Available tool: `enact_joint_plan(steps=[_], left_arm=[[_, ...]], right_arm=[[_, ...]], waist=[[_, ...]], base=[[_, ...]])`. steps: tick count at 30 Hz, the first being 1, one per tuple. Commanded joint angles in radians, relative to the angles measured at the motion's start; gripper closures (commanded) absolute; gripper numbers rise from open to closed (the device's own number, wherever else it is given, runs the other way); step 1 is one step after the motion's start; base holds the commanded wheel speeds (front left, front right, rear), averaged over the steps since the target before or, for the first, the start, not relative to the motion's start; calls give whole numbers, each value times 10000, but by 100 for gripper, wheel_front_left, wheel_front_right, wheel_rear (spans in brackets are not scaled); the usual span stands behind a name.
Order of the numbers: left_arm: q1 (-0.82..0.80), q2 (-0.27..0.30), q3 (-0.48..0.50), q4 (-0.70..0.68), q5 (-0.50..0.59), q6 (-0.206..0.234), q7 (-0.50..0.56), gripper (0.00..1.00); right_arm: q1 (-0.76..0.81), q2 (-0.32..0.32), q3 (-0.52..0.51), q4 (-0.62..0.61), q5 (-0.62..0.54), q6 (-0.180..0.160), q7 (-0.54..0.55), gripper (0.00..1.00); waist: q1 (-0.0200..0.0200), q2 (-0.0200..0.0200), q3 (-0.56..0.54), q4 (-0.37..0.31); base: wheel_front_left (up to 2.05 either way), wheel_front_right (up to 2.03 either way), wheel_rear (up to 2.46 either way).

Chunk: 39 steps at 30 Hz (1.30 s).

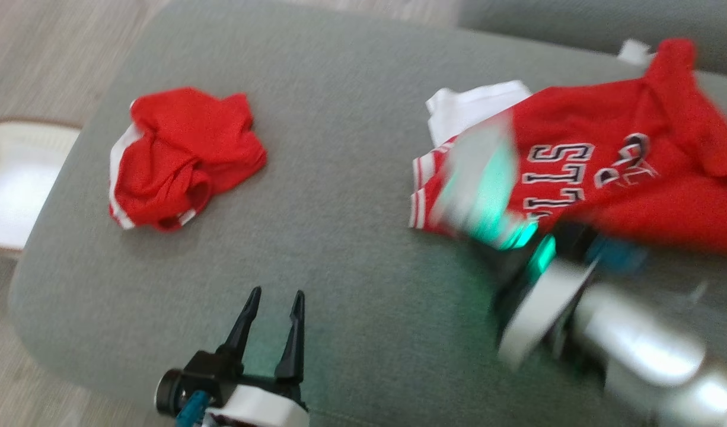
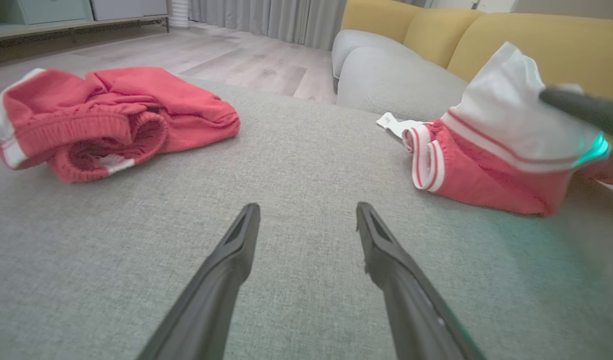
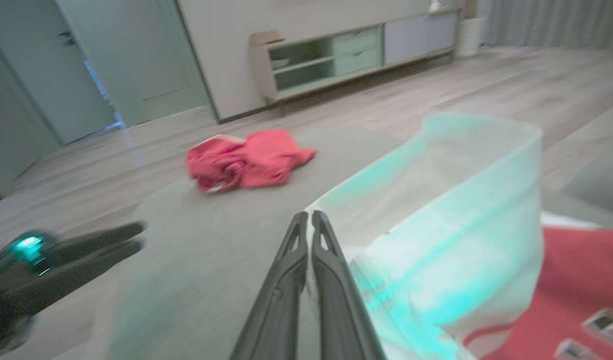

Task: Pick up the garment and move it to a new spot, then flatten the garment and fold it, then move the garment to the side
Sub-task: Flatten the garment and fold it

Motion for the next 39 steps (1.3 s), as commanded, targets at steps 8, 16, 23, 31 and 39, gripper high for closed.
enact_joint_plan(steps=[8, 16, 23, 31, 39], left_arm=[[124, 18, 817, -163, 246, -205, -95, 0], [84, 18, 1234, -186, 330, -163, -95, 0], [155, 18, 1550, -116, 556, -154, -95, 0], [567, 18, 1801, -99, 731, -98, -95, 0], [813, 18, 1933, -112, 798, -81, -95, 0]], right_arm=[[558, -973, 1867, -1481, 2134, -7, -28, 0], [1934, 270, -3744, 414, -114, -7, -112, 0], [3802, 2508, -7515, 716, -3398, -7, -114, 0], [4932, 3771, -9347, 735, -5392, -7, -115, 0], [5223, 4189, -10077, 741, -6238, -7, -116, 0]], waist=[[2, 0, -1048, -1352], [2, 0, -1101, -2188], [2, 0, -1332, -2588], [2, 0, -1686, -2793], [2, 0, -1785, -2952]], base=[[0, 0, 0], [0, 0, 0], [0, 0, 0], [0, 0, 0], [0, 0, 0]])
